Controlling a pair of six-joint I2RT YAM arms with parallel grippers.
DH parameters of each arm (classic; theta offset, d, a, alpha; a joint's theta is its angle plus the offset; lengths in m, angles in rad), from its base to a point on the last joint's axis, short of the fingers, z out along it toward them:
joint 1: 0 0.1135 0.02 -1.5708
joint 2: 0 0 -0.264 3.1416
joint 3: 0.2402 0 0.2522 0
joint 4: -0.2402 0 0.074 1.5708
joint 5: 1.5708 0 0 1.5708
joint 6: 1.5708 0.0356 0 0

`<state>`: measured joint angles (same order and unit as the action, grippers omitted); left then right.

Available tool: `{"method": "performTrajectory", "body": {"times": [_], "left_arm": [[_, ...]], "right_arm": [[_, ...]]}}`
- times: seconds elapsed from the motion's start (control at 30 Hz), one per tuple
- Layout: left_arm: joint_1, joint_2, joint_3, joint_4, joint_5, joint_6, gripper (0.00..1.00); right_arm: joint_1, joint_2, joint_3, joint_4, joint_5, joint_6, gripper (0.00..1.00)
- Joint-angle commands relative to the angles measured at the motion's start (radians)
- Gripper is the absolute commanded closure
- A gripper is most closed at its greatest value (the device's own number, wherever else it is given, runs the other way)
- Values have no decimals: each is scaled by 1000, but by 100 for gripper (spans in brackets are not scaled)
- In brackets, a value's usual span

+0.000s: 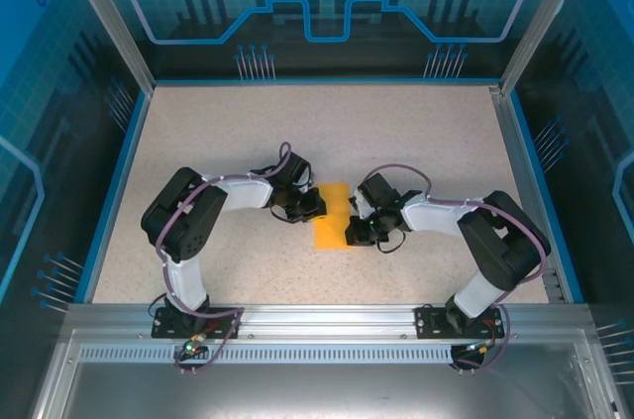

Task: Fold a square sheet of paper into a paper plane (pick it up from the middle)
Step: Fold the triangle a second time at the center of the table.

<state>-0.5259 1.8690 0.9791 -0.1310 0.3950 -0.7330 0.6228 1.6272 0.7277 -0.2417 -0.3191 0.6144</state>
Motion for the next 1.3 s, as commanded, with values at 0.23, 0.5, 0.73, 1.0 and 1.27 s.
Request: {"method": "performTrajectory", "body": {"times": [0.23, 0.5, 0.73, 1.0, 1.27], "left_arm": [[106, -118, 12, -139, -185, 108, 84], [146, -330, -26, -183, -187, 88, 58], [159, -484, -95, -257, -219, 98, 28], [161, -528, -166, -171, -46, 78, 26], [105, -407, -200, 74, 127, -37, 45]], "right_arm": [[-2, 8, -40, -112, 123, 34, 97], [0, -145, 40, -53, 105, 110, 71], [-5, -162, 100, -69, 217, 98, 51], [36, -112, 121, -36, 122, 87, 66], [57, 33, 145, 13, 124, 176, 83]]}}
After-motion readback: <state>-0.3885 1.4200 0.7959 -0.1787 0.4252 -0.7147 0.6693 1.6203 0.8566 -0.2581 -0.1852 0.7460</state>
